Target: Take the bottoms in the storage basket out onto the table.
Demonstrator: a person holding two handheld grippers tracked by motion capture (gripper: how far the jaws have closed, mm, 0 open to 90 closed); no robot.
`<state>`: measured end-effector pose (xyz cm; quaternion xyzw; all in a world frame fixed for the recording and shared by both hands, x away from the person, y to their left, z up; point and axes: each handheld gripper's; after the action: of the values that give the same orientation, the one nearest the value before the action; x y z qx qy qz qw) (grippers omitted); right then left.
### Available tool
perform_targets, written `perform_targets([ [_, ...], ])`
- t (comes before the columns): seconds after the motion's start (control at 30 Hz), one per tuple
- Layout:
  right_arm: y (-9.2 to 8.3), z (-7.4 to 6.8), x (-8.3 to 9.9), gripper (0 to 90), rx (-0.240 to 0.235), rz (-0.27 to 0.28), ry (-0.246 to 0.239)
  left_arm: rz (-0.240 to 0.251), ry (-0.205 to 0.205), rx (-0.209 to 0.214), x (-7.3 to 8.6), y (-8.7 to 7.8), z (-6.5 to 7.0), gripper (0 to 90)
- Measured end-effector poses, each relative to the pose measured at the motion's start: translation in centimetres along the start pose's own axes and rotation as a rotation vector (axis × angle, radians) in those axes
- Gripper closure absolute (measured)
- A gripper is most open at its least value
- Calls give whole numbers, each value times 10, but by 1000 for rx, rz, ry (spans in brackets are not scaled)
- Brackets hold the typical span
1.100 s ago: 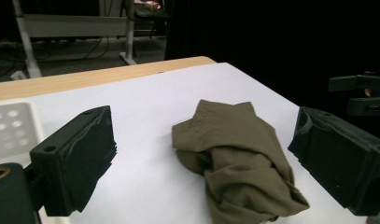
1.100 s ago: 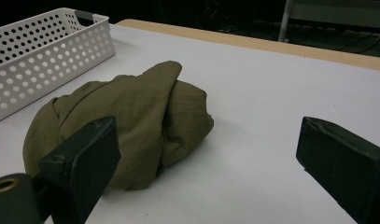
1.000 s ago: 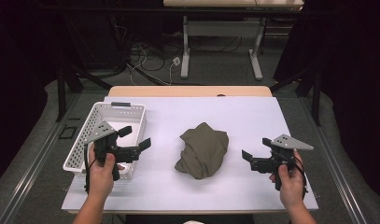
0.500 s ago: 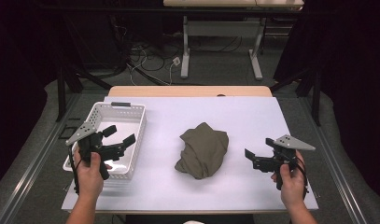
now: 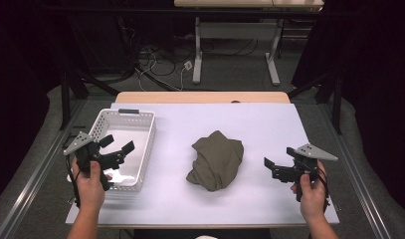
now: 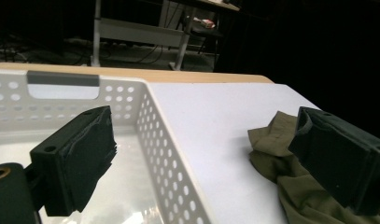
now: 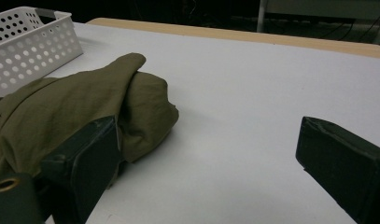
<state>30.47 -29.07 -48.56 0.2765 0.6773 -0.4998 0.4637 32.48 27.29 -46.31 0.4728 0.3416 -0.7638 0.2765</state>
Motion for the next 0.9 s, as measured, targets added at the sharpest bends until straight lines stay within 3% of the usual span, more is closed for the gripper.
perform_targets([
  [0.5,8,2,7,62,2,-29,3,-1,-36,-67,6,-2,-16,62],
  [0.9,11,2,9,63,-5,-49,-4,-12,-40,-78,7,-1,-18,62],
])
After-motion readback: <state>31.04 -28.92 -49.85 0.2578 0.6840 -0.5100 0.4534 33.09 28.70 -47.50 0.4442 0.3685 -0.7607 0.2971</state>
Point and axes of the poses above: each handheld gripper's, and its own axes: y roughly forward along the jaws, x roughly out of its underside, z roughly to its right, and after that the axes turned 5 degrees about x, right-handed
